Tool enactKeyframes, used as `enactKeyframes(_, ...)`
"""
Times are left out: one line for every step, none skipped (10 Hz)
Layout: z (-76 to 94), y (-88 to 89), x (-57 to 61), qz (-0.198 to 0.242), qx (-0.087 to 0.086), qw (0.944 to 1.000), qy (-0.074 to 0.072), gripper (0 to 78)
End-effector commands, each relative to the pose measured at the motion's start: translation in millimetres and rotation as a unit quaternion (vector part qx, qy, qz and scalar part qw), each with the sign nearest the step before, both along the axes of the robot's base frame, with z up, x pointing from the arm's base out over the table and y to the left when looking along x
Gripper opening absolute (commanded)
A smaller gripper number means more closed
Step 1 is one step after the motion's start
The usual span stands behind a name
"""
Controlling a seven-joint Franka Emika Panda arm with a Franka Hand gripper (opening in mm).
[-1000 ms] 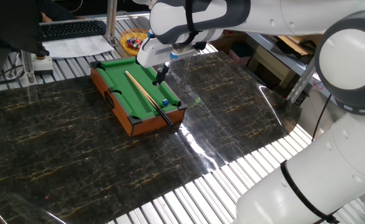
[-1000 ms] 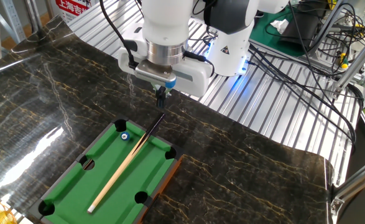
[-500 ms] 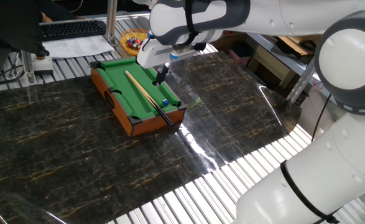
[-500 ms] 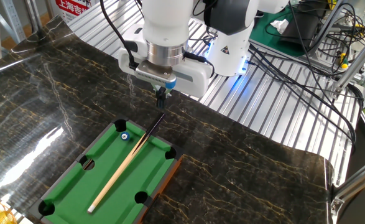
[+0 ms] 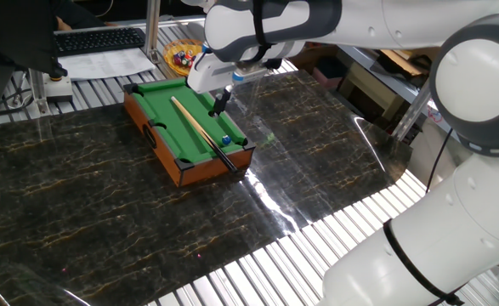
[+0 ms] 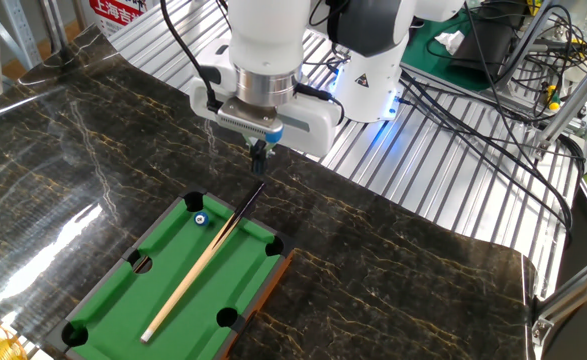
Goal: Hit the pool ball
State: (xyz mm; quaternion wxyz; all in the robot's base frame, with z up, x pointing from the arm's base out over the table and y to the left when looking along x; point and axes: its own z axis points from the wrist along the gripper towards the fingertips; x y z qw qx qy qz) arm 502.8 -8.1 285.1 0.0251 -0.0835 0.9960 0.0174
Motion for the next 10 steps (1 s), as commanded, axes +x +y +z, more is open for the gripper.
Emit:
enactKeyframes(0.0,-2.7,1.7,0.003,0.0,1.0,-0.002,0.0)
enactKeyframes(-0.4,-3.0,1.8,0.003,0.0,1.0,-0.002,0.0)
enactKeyframes(-1.7,-4.1,2.1,0.004,-0.001,1.0,-0.002,0.0)
enactKeyframes(-2.5,-4.6,2.3,0.004,-0.001,1.0,-0.002,0.0)
enactKeyframes(-4.5,-4.4,2.5,0.003,-0.002,1.0,-0.002,0.0)
enactKeyframes(-7.7,-4.0,2.7,0.003,-0.004,1.0,-0.003,0.0)
enactKeyframes(-11.1,-3.4,2.8,0.002,-0.004,1.0,-0.005,0.0)
enactKeyframes(-13.2,-3.2,3.0,0.001,-0.005,1.0,-0.007,0.0)
enactKeyframes(-13.6,-3.4,3.3,0.001,-0.01,0.9999,-0.008,0.0)
enactKeyframes(-13.6,-3.5,3.3,0.001,-0.015,0.9999,-0.007,0.0)
